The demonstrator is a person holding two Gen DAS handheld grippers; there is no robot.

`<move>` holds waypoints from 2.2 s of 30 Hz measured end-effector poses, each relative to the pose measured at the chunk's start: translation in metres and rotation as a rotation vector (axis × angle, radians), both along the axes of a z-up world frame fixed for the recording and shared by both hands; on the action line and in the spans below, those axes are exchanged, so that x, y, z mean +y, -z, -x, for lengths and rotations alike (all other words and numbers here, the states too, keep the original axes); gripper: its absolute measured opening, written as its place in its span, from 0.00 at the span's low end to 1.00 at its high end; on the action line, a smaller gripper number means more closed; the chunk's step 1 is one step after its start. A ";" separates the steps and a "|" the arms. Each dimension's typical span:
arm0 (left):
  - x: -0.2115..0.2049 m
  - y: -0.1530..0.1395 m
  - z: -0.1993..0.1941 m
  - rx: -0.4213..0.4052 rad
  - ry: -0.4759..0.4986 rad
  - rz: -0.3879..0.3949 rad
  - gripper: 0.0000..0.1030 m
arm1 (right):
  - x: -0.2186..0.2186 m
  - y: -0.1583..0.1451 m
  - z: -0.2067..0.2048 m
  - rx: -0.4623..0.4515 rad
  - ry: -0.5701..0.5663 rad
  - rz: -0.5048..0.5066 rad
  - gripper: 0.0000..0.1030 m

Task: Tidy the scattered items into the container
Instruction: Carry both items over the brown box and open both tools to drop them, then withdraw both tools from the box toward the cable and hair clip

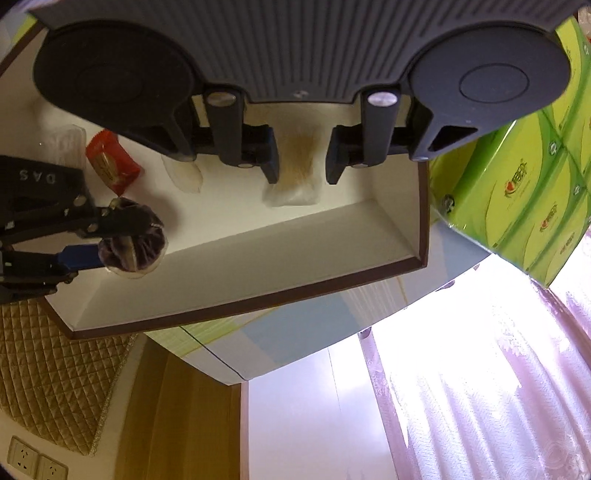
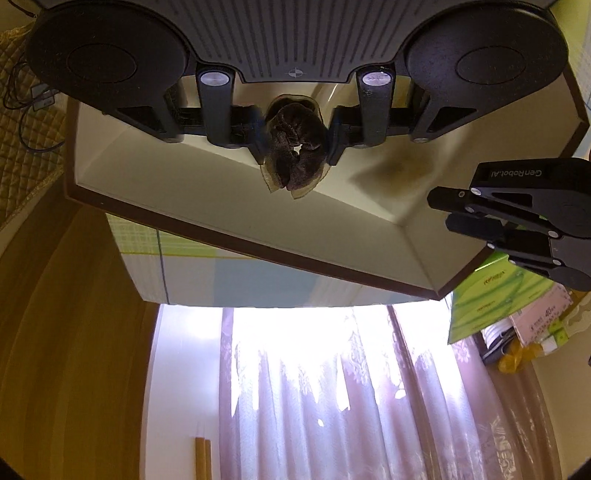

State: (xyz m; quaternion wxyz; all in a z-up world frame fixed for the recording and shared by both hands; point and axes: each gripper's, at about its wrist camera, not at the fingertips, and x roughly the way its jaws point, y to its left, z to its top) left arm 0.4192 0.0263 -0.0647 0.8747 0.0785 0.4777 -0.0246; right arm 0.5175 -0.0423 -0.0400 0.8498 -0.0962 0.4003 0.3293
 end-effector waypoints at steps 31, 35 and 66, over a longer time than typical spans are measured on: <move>0.023 -0.073 0.152 -0.127 -0.008 0.020 0.62 | -0.050 -0.073 0.117 -0.131 -0.089 -0.152 0.89; 0.038 -0.076 0.191 -0.124 -0.030 0.013 0.62 | -0.055 -0.084 0.146 -0.146 -0.139 -0.206 0.89; 0.046 0.061 0.252 0.012 0.112 -0.057 0.55 | 0.025 0.072 0.225 -0.055 -0.436 0.062 0.81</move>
